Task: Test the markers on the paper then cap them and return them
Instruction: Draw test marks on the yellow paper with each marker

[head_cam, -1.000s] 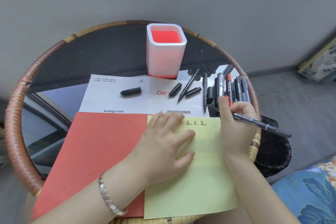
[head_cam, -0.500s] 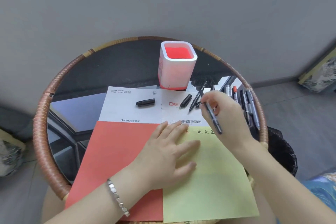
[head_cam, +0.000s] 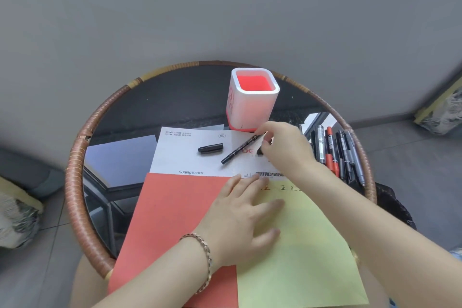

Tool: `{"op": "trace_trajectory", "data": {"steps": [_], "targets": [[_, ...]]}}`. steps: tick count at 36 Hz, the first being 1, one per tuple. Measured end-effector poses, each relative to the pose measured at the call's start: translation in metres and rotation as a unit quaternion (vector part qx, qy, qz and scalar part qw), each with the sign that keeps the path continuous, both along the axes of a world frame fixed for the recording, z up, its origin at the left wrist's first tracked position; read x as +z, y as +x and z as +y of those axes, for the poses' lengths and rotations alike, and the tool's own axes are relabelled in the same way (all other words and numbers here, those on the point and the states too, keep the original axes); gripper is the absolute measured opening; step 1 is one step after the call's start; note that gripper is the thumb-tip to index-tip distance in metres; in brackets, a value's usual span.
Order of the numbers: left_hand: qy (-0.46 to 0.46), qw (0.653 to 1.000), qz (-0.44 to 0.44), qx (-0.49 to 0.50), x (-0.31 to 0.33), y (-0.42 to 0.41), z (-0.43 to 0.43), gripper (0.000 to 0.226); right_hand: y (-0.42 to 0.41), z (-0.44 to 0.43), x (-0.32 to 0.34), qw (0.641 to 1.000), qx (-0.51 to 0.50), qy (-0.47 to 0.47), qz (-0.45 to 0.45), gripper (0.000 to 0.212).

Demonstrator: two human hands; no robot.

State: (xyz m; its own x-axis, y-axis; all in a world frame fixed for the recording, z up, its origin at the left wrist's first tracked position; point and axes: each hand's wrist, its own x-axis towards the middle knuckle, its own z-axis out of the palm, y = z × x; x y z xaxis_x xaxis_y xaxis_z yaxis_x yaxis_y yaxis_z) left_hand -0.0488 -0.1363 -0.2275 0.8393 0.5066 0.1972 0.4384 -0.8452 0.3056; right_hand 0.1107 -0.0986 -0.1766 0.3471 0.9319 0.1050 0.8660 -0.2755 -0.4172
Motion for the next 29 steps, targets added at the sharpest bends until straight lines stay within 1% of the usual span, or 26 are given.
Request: {"op": "trace_trajectory", "data": {"steps": [4,8,11,13,16,19,21,22,24,27,29], "targets": [[0.006,1.000,0.008,0.006,-0.001,0.000,0.000,0.043,0.033,-0.008,0.003,0.999,-0.040,0.025,0.018,0.031],[0.004,1.000,0.011,0.008,-0.001,0.000,0.000,0.043,0.061,-0.004,0.004,1.000,-0.025,-0.008,-0.011,0.030],[0.004,1.000,0.015,0.009,0.000,0.000,0.000,0.043,0.072,0.007,0.005,0.996,0.010,-0.050,-0.068,0.031],[0.006,1.000,0.018,0.010,0.000,0.001,0.000,0.043,0.075,0.014,0.005,0.988,0.054,-0.077,-0.125,0.030],[0.006,1.000,0.021,0.010,0.001,0.000,0.000,0.043,0.073,0.023,0.007,0.961,0.134,-0.120,-0.212,0.027],[0.007,1.000,0.022,0.010,0.002,0.000,0.000,0.043,0.073,0.025,0.009,0.935,0.190,-0.117,-0.275,0.029],[0.008,1.000,0.025,0.011,0.002,0.000,-0.001,0.043,0.074,0.023,0.011,0.916,0.225,-0.109,-0.314,0.027],[0.009,1.000,0.025,0.011,0.002,0.000,-0.001,0.043,0.074,0.021,0.013,0.907,0.239,-0.099,-0.332,0.025],[0.010,1.000,0.026,0.012,0.002,0.000,0.000,0.043,0.075,0.016,0.016,0.895,0.260,-0.044,-0.360,0.021],[0.017,0.999,0.029,0.013,0.003,0.000,0.000,0.043,0.080,0.002,0.019,0.903,0.252,0.096,-0.335,0.025],[0.021,0.999,0.030,0.013,0.002,-0.001,0.000,0.043,0.079,-0.014,0.018,0.894,0.248,0.180,-0.326,0.027]]}}
